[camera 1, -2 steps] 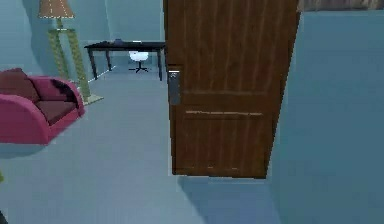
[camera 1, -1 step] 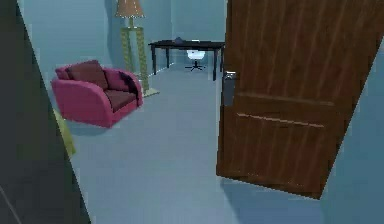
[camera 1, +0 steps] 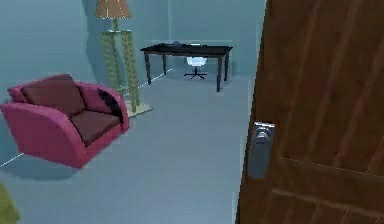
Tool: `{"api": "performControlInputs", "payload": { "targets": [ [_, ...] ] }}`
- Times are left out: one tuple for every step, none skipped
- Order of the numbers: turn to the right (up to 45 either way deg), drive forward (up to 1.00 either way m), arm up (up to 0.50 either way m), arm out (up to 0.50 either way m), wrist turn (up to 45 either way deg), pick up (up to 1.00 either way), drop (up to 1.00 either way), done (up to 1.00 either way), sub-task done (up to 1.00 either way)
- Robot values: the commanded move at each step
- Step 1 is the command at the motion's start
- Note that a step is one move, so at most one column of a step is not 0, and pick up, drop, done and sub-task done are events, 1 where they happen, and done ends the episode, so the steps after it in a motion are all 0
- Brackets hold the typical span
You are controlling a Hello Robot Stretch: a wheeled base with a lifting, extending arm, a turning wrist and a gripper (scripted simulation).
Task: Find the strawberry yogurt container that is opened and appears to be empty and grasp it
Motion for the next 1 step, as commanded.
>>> {"api": "performControlInputs", "payload": {
  "targets": [
    [-18.0, 0.0, 0.0, 0.0, 0.0, 0.0, 0.0, 0.0, 0.0]
  ]
}}
